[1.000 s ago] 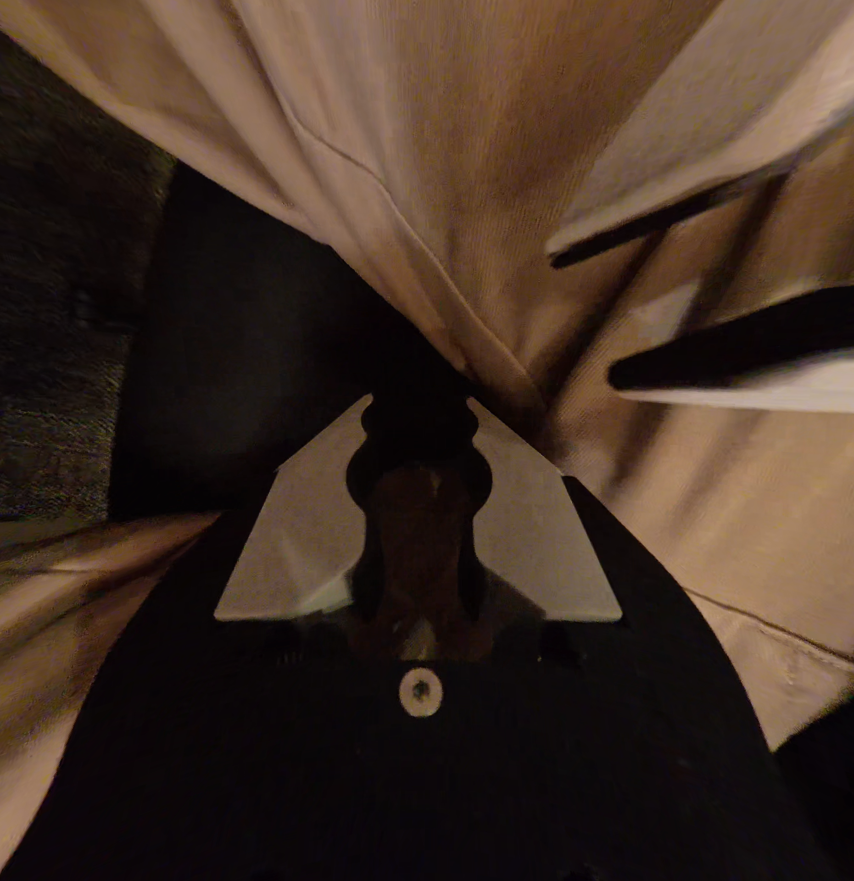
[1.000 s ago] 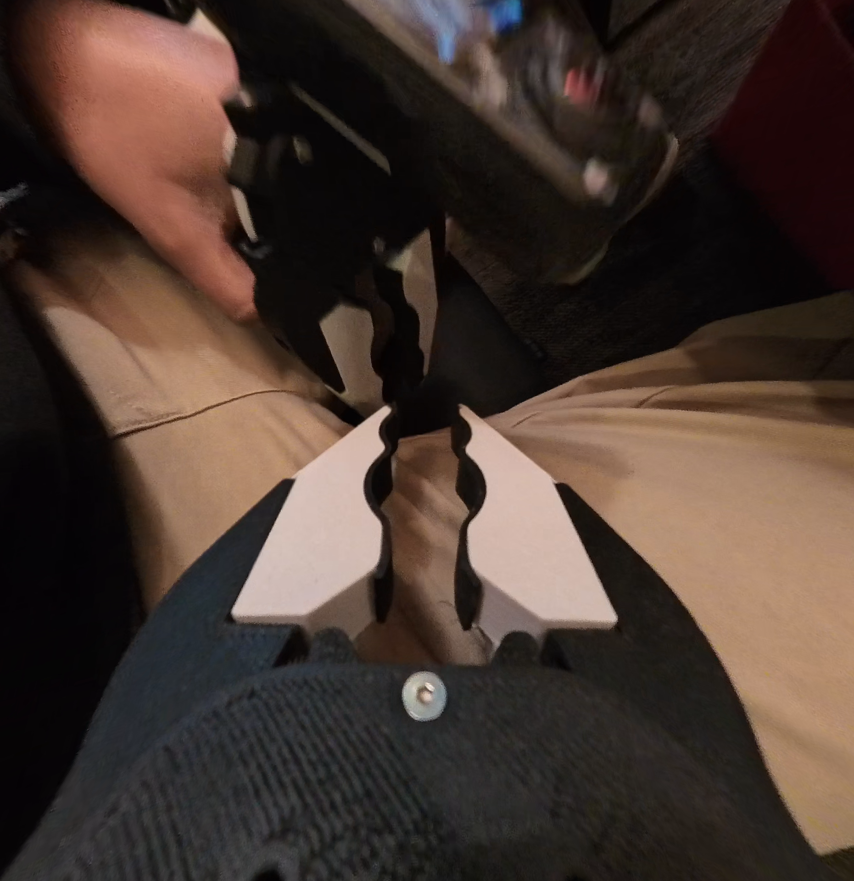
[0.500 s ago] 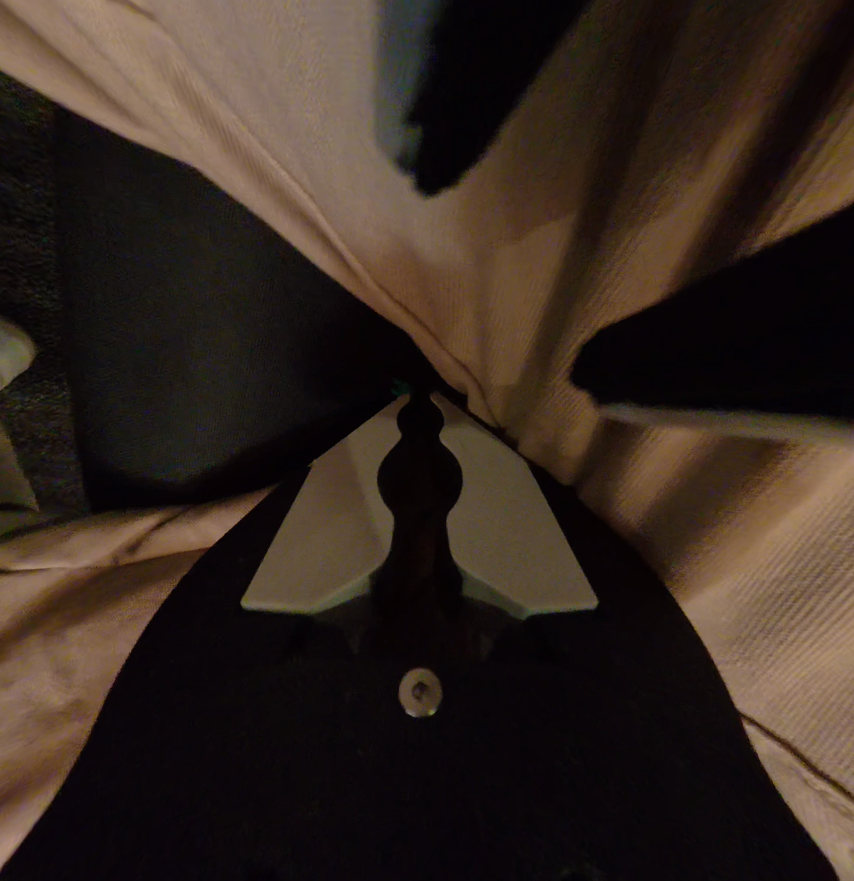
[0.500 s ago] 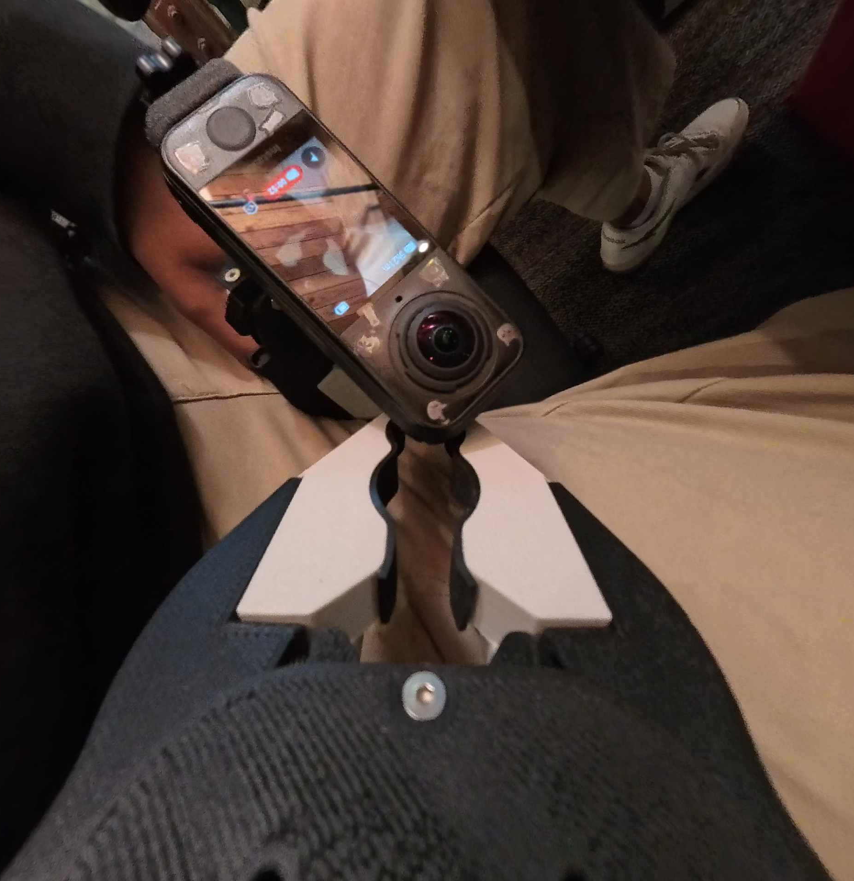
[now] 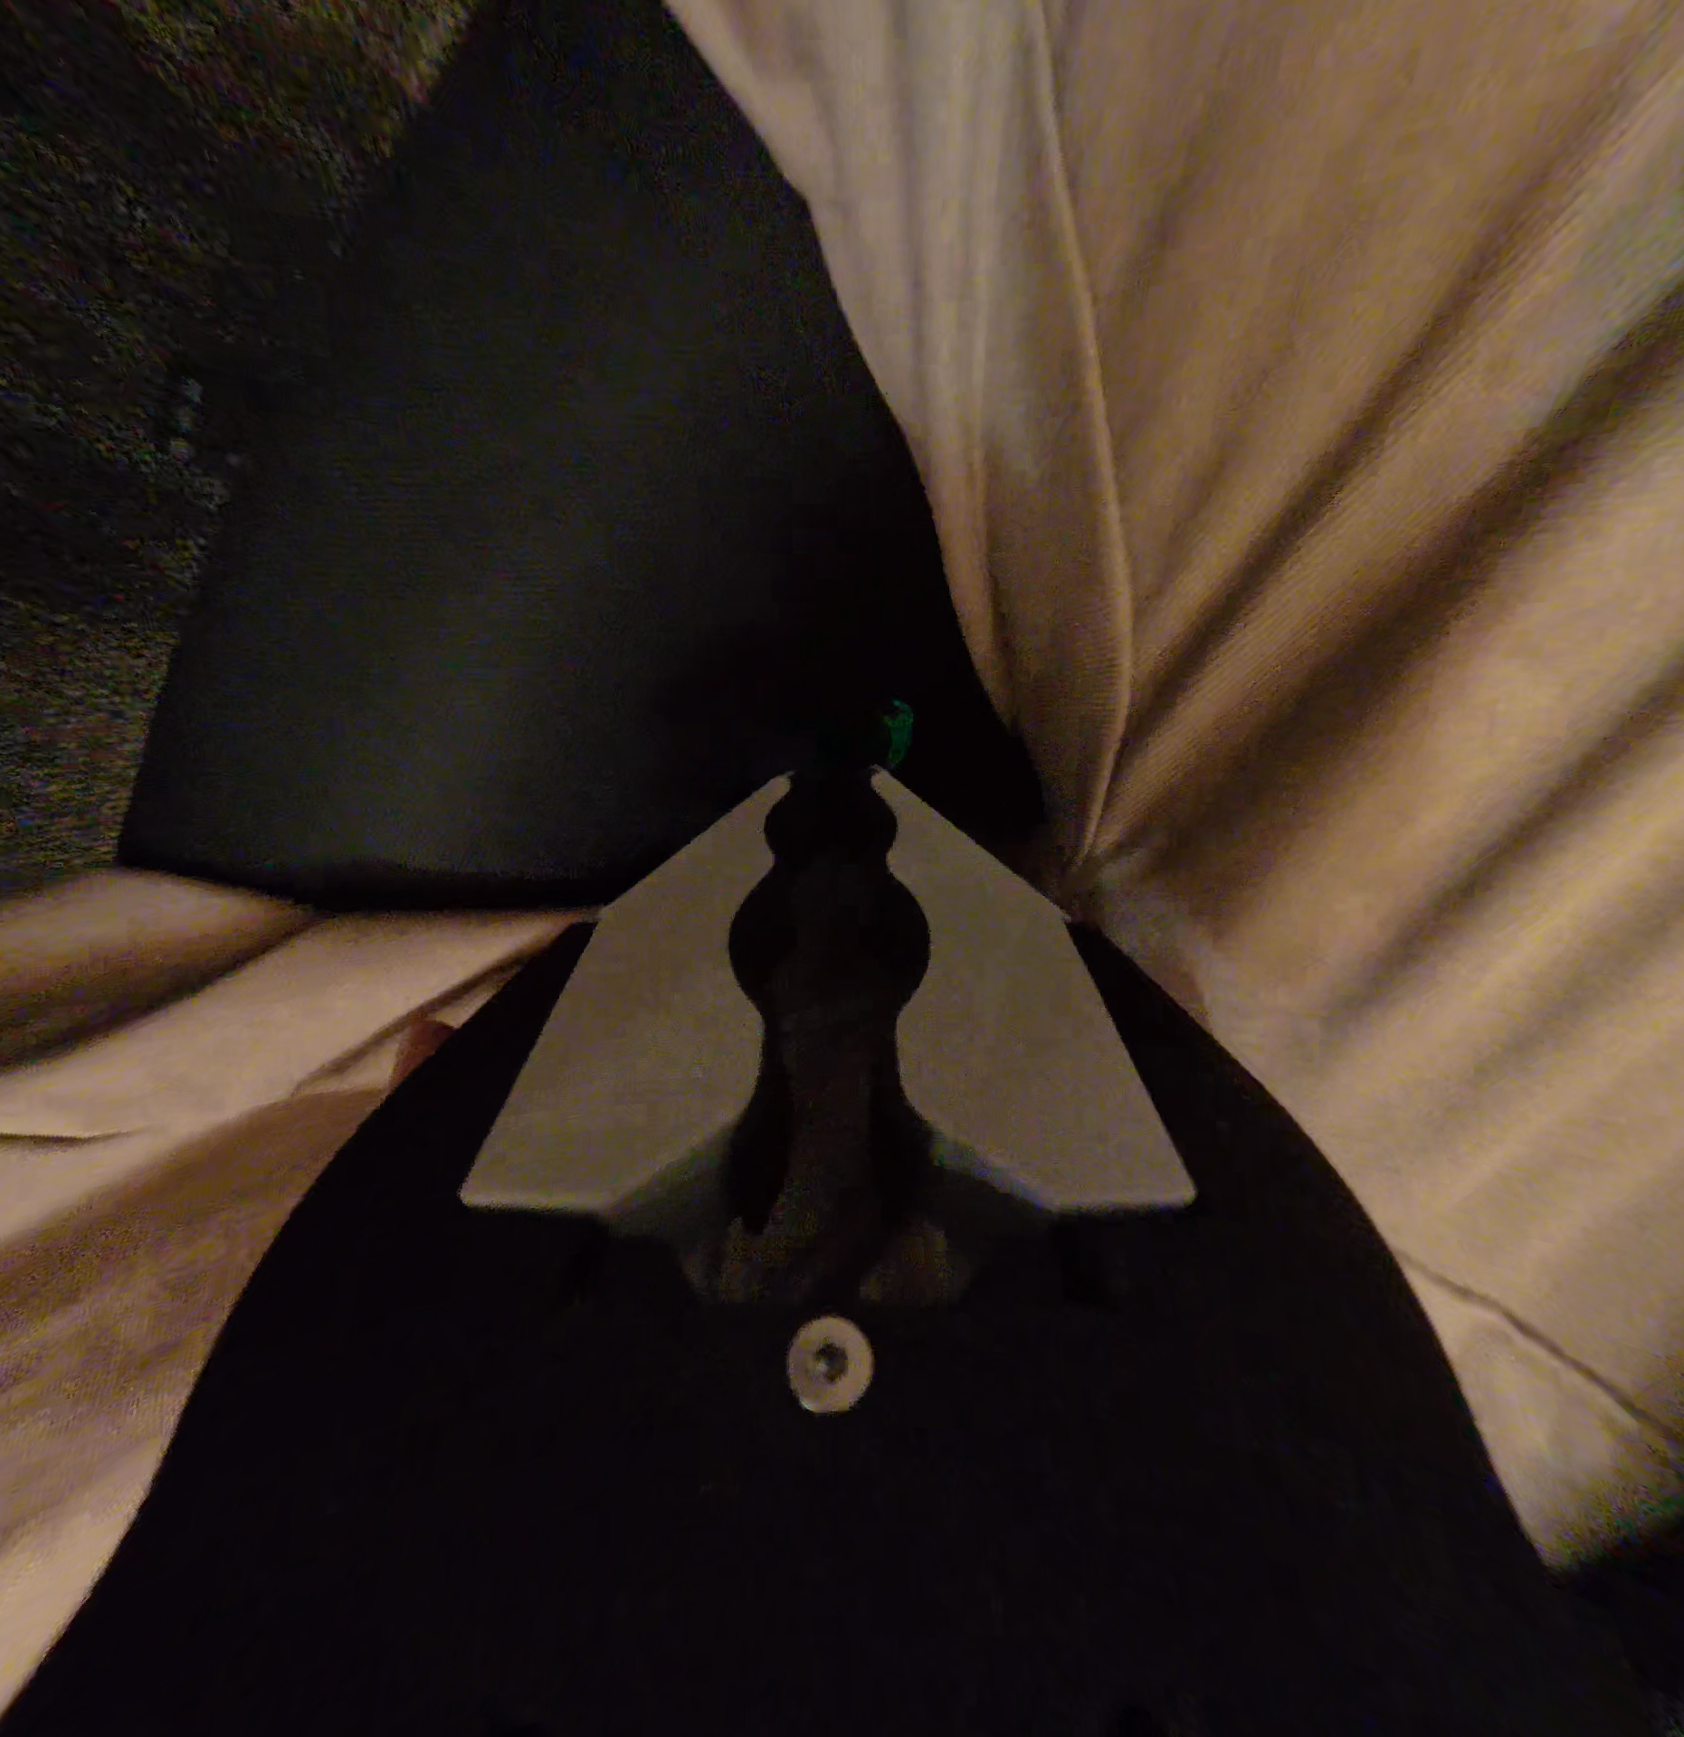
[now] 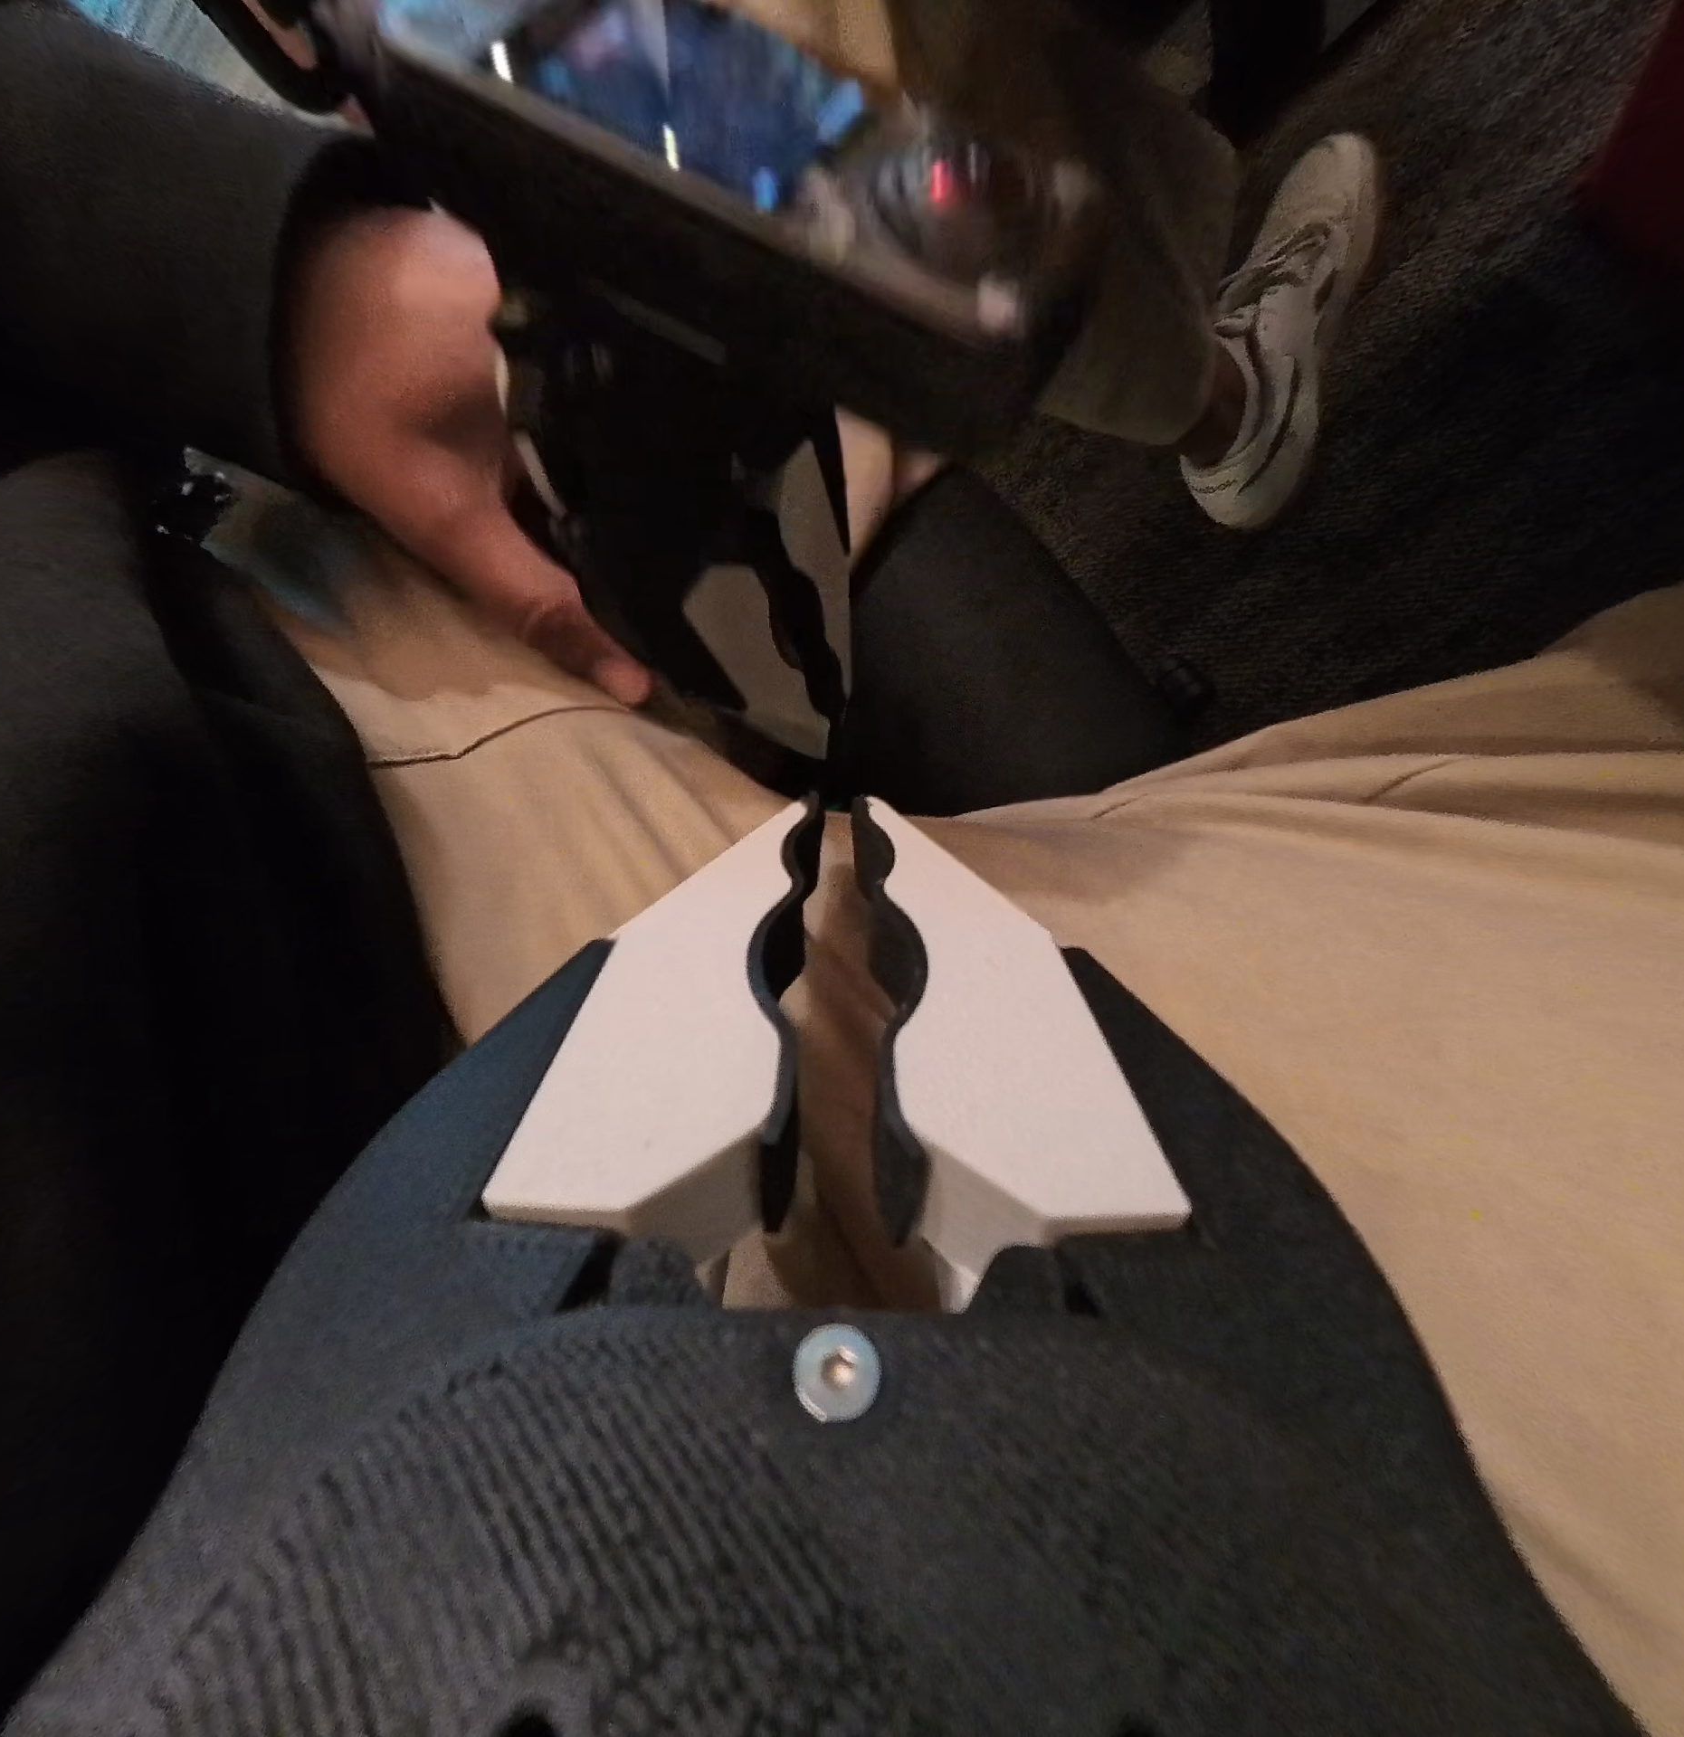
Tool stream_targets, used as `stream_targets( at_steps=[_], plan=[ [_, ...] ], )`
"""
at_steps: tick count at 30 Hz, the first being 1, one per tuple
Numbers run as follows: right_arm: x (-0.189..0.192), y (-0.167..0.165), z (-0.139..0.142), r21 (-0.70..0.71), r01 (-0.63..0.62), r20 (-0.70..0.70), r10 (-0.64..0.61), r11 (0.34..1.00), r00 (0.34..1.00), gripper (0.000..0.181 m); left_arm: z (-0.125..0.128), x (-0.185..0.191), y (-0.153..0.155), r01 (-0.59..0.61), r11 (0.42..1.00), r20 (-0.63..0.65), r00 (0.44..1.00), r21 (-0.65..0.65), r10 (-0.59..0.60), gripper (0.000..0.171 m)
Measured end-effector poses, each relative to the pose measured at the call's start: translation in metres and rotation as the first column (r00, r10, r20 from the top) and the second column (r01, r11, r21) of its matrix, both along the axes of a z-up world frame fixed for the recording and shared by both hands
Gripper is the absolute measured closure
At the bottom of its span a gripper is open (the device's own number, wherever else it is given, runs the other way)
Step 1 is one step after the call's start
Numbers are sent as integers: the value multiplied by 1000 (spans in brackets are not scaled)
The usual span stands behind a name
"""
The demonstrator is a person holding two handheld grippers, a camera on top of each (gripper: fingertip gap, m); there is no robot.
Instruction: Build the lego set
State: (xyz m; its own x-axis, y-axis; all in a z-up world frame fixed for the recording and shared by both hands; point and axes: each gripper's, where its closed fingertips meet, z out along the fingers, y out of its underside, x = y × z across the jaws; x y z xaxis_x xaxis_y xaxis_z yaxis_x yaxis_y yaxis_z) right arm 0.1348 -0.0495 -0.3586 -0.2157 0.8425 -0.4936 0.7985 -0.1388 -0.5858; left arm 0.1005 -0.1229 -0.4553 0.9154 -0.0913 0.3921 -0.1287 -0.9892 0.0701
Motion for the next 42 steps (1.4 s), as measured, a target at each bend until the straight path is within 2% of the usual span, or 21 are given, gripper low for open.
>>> stream_targets(
  at_steps=[1, 3, 5, 6, 8, 9, 11, 13, 14, 15, 17, 18, 20, 21, 25, 29, 33, 42],
  plan=[
    [0, 0, 1, 9, 1, -8, 0, 1000, 1000, 177, 5, -4, 1, -30, 999, 11, 999, 18, 30, 151],
    [-1, 0, 2, 37, -8, -28, 9, 999, 1000, 178, 13, -1, -4, -73, 996, 55, 996, 41, 71, 150],
    [-11, 5, 8, 75, -10, -76, 15, 997, 997, 178, 18, 18, -15, -83, 995, 97, 992, 59, 77, 167],
    [-19, 9, 12, 108, -10, -102, 21, 994, 995, 169, 19, 24, -19, -60, 995, 82, 995, 77, 53, 167],
    [-33, 12, 12, 230, -107, -128, 139, 967, 982, 167, 22, 26, -24, -9, 991, 18, 1000, 131, 6, 167],
    [-38, 9, 6, 303, -207, -125, 254, 930, 959, 162, 22, 25, -26, -11, 989, -8, 1000, 150, 13, 167],
    [-44, 0, -23, 437, -450, -64, 526, 779, 848, 158, 23, 28, -31, -59, 979, -9, 998, 193, 62, 167],
    [-40, -15, -60, 477, -667, 15, 754, 572, 657, 162, 30, 29, -31, -115, 963, -2, 993, 243, 119, 167],
    [-34, -25, -76, 439, -759, 58, 828, 480, 557, 162, 35, 31, -33, -160, 955, 24, 987, 250, 159, 167],
    [-24, -40, -84, 368, -839, 64, 889, 401, 453, 161, 40, 34, -37, -230, 942, 69, 973, 245, 220, 167],
    [-4, -72, -82, 235, -929, -20, 957, 287, 290, 160, 54, 38, -43, -367, 892, 166, 928, 264, 333, 167],
    [6, -82, -82, 184, -956, -50, 974, 228, 222, 157, 59, 37, -46, -406, 869, 178, 912, 283, 369, 167],
    [15, -88, -93, 175, -974, -48, 990, 143, 136, 154, 60, 34, -53, -427, 851, 139, 904, 305, 404, 167],
    [15, -90, -100, 188, -975, -50, 993, 118, 110, 155, 59, 32, -55, -429, 846, 121, 903, 316, 413, 166],
    [14, -106, -114, 210, -974, -84, 994, 90, 73, 161, 58, 29, -59, -479, 824, 149, 878, 304, 455, 166],
    [16, -116, -117, 252, -968, -104, 994, 13, -14, 169, 56, 27, -61, -488, 822, 152, 873, 294, 464, 167],
    [17, -115, -117, 263, -965, -140, 989, -13, -52, 168, 56, 27, -59, -496, 819, 165, 868, 289, 468, 167],
    [21, -114, -119, 400, -914, -126, 983, -71, -131, 172, 56, 31, -55, -478, 830, 158, 879, 288, 451, 167]
  ],
)
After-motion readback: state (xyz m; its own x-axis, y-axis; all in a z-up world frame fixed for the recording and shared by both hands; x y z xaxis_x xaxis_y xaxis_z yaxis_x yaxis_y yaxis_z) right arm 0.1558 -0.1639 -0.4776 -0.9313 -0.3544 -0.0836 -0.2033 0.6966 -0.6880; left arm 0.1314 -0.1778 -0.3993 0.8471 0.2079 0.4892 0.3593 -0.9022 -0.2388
